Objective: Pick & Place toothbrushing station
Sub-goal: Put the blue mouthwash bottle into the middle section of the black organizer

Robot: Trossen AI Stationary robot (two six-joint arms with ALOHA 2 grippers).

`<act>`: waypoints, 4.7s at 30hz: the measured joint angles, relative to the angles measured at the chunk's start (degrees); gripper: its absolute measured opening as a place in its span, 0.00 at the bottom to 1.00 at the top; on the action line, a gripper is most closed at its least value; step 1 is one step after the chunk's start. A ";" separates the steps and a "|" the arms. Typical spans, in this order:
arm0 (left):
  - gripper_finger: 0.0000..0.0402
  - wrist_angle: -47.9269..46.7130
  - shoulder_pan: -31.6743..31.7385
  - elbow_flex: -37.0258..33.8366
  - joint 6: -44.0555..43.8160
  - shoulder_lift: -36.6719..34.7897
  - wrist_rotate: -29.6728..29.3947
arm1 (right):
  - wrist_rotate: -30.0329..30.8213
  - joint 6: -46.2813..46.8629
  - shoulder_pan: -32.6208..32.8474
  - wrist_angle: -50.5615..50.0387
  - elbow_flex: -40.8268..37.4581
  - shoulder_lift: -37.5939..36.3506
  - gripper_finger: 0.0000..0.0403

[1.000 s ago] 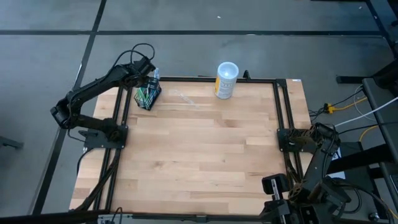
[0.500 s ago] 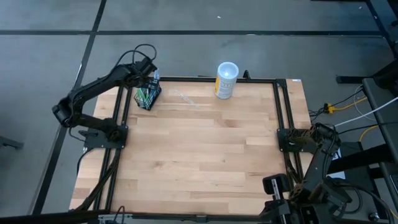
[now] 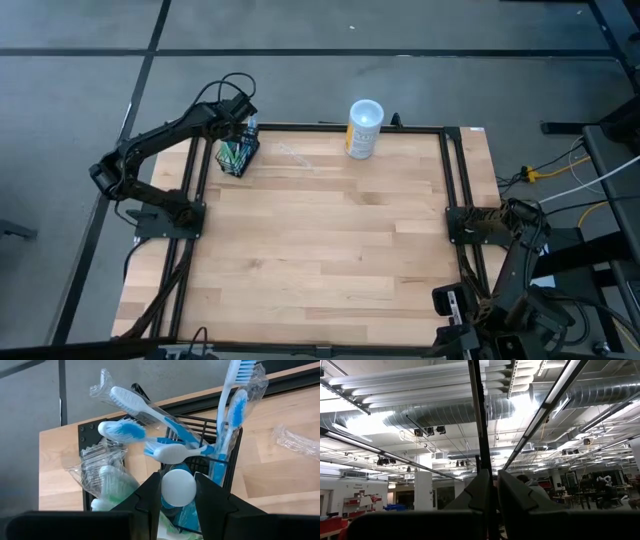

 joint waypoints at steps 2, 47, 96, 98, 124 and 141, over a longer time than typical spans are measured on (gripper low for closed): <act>0.22 -0.01 0.00 0.00 0.11 0.02 -0.11 | 0.26 -0.25 0.19 -0.08 0.00 0.00 0.10; 0.22 8.11 8.52 -7.26 20.81 -1.03 6.85 | 2.73 -3.20 0.55 4.64 0.01 -0.11 0.10; 0.22 9.76 10.90 -7.02 35.00 0.30 12.99 | 3.56 -2.78 0.50 7.41 0.00 -0.17 0.10; 0.22 10.17 9.89 -6.94 34.81 1.05 13.04 | 3.54 -2.78 0.50 7.41 0.02 -0.17 0.10; 0.22 4.50 8.40 -7.00 27.34 -2.17 11.68 | 4.15 -5.16 0.50 8.46 0.02 -0.17 0.10; 0.49 6.51 7.73 -7.68 27.30 -5.64 14.72 | 4.20 -5.99 0.55 8.33 0.02 -0.17 0.10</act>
